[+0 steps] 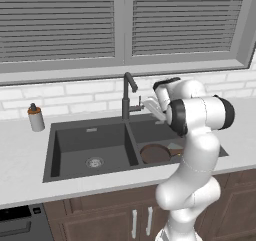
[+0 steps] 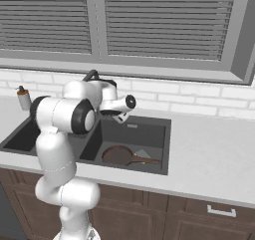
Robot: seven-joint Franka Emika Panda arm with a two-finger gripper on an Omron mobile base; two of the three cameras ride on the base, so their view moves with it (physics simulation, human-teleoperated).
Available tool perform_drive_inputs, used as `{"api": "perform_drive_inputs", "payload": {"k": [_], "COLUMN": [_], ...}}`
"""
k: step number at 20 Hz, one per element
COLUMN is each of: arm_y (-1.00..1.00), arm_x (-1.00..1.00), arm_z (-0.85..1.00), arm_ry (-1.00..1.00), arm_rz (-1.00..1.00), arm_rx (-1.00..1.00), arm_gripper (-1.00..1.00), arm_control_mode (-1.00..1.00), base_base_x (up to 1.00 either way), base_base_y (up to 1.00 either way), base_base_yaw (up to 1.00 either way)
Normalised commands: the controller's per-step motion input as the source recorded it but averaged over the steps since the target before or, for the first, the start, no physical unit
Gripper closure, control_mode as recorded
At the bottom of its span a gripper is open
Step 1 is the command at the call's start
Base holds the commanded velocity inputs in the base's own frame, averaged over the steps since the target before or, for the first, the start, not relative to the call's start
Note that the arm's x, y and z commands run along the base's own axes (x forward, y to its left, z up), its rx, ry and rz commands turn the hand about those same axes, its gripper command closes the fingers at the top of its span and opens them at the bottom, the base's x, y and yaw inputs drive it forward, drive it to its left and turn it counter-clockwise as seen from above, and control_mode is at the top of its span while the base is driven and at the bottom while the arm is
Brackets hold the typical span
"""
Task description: Pick the pan and sponge and place them into the sink. Then turn on the water.
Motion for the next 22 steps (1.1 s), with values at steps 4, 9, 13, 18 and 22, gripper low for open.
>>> {"api": "perform_drive_inputs", "payload": {"k": [4,9,13,18,22], "arm_y": [0.1,0.11,0.01,0.0,0.0], "arm_x": [0.23,0.25,0.28,0.27,0.35], "arm_z": [0.0,-0.09,-0.05,-0.06,-0.11], "arm_ry": [0.0,-0.02,0.0,0.0,0.0], "arm_rz": [0.0,-0.01,0.0,0.0,-0.01], "arm_rx": [0.05,0.03,0.03,0.01,0.01], "arm_gripper": [-1.0,-1.0,-1.0,-1.0,-1.0], "arm_control_mode": [-1.0,-1.0,-1.0,-1.0,-1.0], "base_base_x": [0.0,0.0,0.0,0.0,0.0], "base_base_y": [0.0,0.0,0.0,0.0,0.0], "base_base_yaw": [0.0,0.0,0.0,0.0,0.0]}}
